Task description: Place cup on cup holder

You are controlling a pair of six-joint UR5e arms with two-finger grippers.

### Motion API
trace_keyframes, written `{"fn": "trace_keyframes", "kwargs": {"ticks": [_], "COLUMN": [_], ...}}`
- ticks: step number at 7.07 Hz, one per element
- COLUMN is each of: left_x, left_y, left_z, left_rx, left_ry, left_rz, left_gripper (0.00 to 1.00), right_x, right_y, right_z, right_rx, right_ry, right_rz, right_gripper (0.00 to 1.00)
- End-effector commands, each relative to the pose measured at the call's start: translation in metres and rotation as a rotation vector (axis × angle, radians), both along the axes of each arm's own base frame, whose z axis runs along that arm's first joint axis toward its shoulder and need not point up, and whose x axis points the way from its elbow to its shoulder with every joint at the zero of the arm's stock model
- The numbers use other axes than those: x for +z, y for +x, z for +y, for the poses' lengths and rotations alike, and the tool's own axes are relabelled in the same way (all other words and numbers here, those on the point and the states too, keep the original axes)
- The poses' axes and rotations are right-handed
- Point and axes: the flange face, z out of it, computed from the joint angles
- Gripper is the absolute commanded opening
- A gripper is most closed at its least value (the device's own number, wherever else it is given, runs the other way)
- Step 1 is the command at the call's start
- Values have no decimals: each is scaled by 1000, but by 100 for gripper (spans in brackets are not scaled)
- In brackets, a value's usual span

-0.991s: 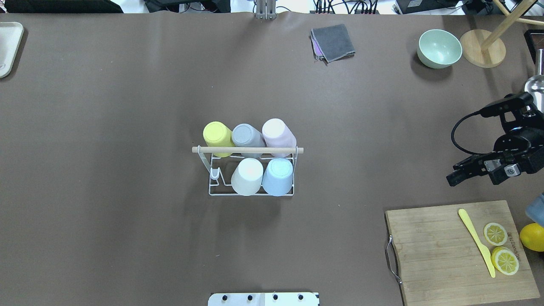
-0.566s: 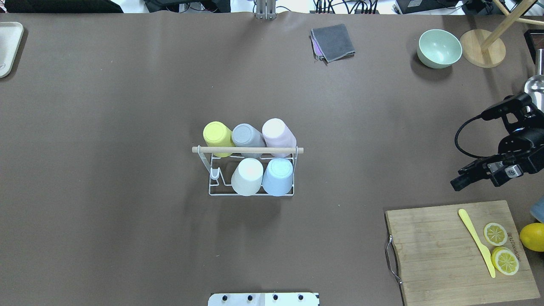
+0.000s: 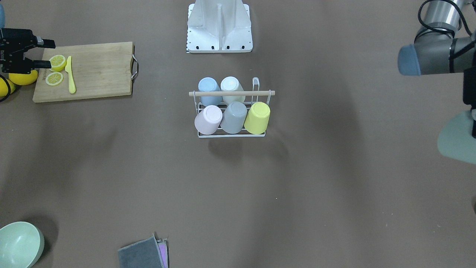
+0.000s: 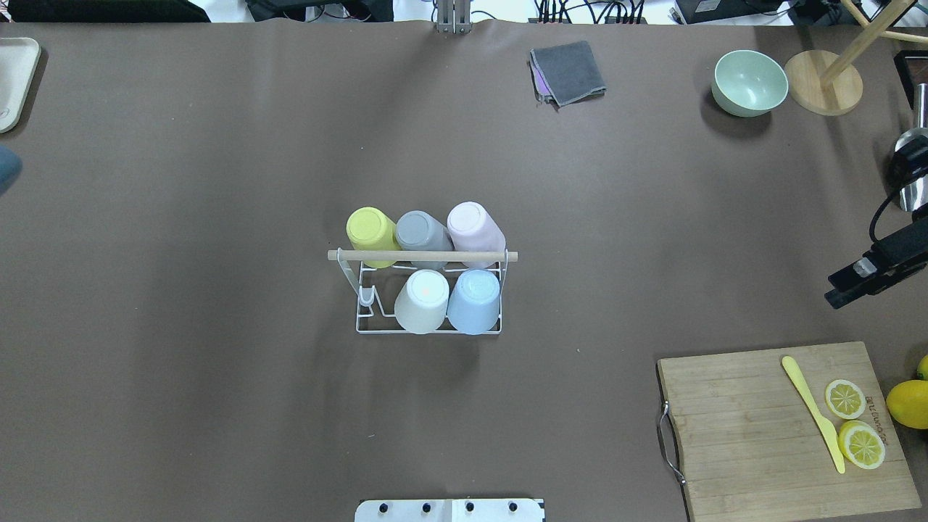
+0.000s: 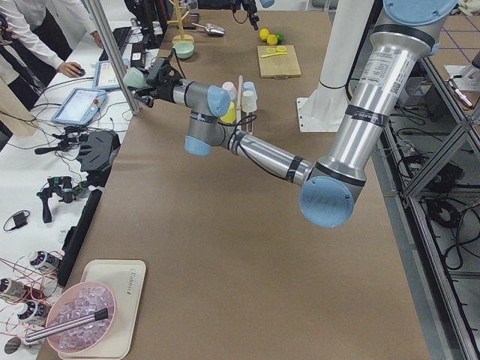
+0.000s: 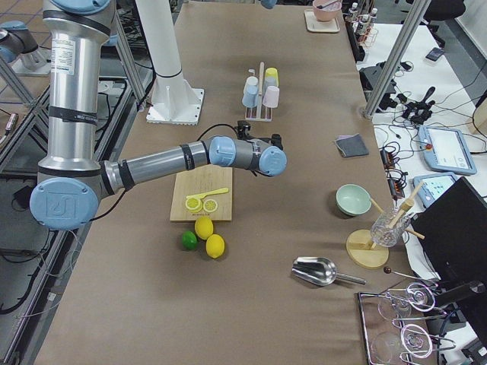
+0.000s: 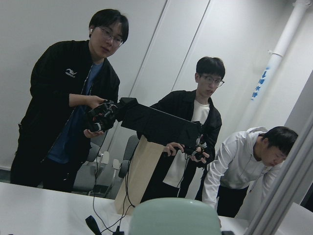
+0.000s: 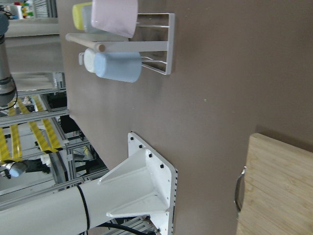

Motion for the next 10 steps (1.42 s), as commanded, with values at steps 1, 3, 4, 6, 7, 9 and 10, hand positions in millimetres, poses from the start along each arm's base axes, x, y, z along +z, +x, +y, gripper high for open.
{"fn": "trace_keyframes", "kwargs": {"ticks": [1, 3, 4, 6, 7, 9, 10], "left_x": [-34, -37, -39, -42, -42, -24, -23], "left_y": [50, 131, 170, 202, 234, 286, 295], "left_z": [39, 79, 104, 125, 152, 208, 223], "left_rx": [4, -16, -15, 21, 26, 70, 69], "left_ry": [71, 111, 120, 124, 110, 94, 91], "left_rz": [36, 20, 30, 21, 8, 43, 35], "left_gripper": [0, 0, 0, 0, 0, 0, 0], "right_x": [15, 35, 42, 66, 78, 106, 119], "right_y": [21, 70, 87, 106, 113, 120, 121], "right_z": [-5, -19, -22, -17, -15, -10, -7], "right_rx": [27, 102, 133, 157, 182, 246, 281], "right_ry": [21, 107, 140, 191, 253, 264, 220], "right_rz": [189, 471, 564, 748, 798, 885, 894], "right_gripper": [96, 99, 99, 99, 99, 98, 98]}}
